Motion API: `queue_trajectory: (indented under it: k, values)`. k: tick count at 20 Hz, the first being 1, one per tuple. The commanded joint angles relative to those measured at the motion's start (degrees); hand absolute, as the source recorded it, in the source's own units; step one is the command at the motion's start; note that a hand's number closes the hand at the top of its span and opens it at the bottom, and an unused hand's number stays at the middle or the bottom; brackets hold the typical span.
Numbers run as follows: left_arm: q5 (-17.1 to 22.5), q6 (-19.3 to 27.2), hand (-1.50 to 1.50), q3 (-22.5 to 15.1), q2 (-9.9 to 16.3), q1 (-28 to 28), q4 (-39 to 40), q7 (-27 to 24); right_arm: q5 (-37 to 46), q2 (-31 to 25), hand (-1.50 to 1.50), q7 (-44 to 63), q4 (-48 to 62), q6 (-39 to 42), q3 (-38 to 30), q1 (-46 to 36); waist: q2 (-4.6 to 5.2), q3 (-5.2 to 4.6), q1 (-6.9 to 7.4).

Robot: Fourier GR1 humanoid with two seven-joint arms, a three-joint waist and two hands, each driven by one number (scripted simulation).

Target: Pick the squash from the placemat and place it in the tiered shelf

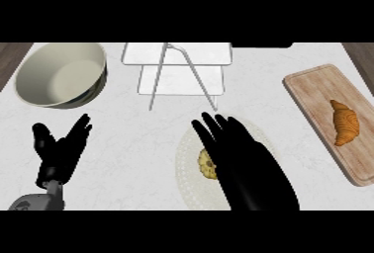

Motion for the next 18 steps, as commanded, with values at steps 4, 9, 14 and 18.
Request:
queue_trajectory:
  k: [4, 9, 14, 18]
  values:
    - [-0.3, 0.1, 0.00, -0.4, -2.2, 1.8, 1.2, -1.0, 7.9, 9.8, -1.50, 9.0, 13.2, 2.7, 3.8, -3.5, 0.35, -0.23, 0.03]
    - [-0.5, -0.4, 0.00, -0.3, -1.3, 2.0, 0.1, 1.6, 9.5, 12.8, -1.50, 9.1, 16.7, 6.7, 4.3, -3.1, 0.27, -0.20, -0.14]
    - [-0.6, -0.3, 0.00, 0.4, -1.7, -0.4, 1.8, 1.7, 15.1, 13.3, -1.50, 8.3, 21.3, 5.4, 4.4, -1.0, 0.36, -0.20, -0.55]
    - [-2.0, 0.7, 0.00, -0.5, -3.1, 2.2, -0.6, 0.7, 21.8, 12.9, -1.50, 7.9, 20.4, 2.0, 7.4, 4.2, 0.28, -0.17, -0.54]
